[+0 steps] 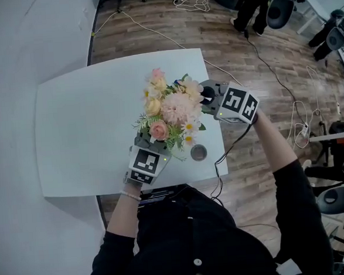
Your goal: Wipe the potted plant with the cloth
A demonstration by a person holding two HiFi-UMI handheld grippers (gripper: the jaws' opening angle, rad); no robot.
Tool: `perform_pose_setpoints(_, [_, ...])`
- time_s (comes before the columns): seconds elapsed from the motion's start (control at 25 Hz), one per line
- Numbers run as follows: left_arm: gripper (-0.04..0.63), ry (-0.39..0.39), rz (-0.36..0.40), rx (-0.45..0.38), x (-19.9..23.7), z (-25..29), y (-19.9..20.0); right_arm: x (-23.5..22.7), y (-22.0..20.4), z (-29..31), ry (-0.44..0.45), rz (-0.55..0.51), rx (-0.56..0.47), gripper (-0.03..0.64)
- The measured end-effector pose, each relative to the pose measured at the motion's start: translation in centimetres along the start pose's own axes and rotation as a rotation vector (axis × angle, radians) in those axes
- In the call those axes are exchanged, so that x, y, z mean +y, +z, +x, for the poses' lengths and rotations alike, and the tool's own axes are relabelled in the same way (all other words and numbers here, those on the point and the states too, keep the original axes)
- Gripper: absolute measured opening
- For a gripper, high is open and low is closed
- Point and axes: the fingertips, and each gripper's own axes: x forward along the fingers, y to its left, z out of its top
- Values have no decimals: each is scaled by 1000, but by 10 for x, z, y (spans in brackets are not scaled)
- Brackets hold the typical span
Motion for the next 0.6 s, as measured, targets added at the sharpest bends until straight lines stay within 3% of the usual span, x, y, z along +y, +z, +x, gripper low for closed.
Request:
perform_pose_setpoints(0.36, [198,5,1,-1,0,1,-2,-3,-39,24,-18,148,9,77])
perform_pose_setpoints(0.6, [196,19,-17,-1,-1,2,-3,-6,-63,35,-74,307,-40,77])
